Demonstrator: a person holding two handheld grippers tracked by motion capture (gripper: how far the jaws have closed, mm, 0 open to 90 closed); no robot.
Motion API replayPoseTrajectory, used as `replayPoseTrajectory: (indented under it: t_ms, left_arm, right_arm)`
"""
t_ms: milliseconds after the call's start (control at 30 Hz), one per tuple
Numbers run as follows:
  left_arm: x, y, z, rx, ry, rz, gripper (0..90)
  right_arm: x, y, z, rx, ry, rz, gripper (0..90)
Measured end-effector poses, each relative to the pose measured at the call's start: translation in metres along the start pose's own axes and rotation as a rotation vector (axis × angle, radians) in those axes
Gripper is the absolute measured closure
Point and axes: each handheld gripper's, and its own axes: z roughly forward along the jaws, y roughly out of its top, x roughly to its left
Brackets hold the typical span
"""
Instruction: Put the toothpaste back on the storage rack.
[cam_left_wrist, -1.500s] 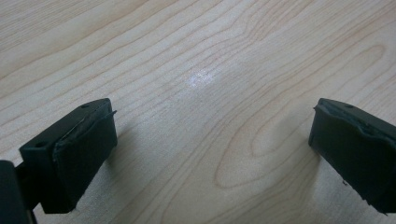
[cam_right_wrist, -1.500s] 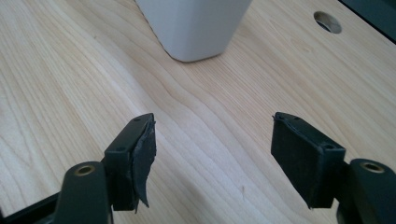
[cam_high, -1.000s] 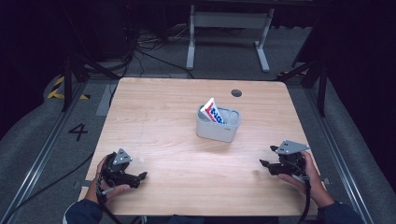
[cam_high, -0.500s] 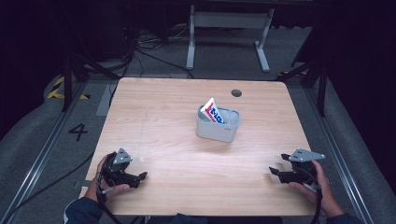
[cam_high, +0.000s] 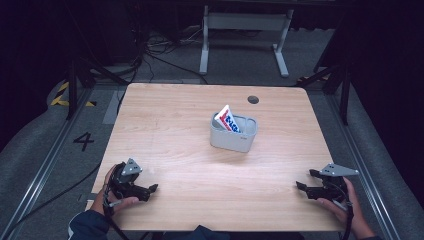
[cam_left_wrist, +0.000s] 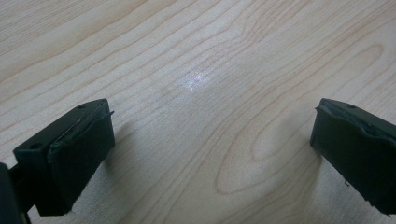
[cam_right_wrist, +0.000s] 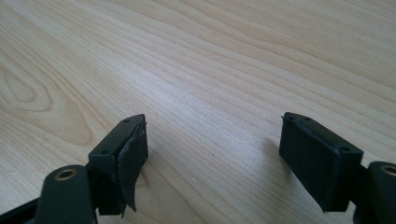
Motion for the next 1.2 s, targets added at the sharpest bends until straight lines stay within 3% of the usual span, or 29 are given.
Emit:
replayPoseTrajectory:
  t_ms: [467, 500, 1200]
  left_arm:
    - [0.0012, 0.0021, 0.0013, -0.002, 0.014, 0.014, 0.3]
    - [-0.0002, 0.002, 0.0019, -0.001, 0.006, -0.008, 0.2]
    - [0.0001, 0.0034, 0.002, 0.008, 0.013, -0.006, 0.3]
  right_arm:
    - [-0.0004, -0.0001, 0.0005, -0.001, 0.002, -0.008, 23.2]
    - [-0.0002, -0.0002, 0.0004, -0.001, 0.0, -0.005, 23.2]
    - [-0.0003, -0.0004, 0.0002, -0.001, -0.005, 0.002, 22.8]
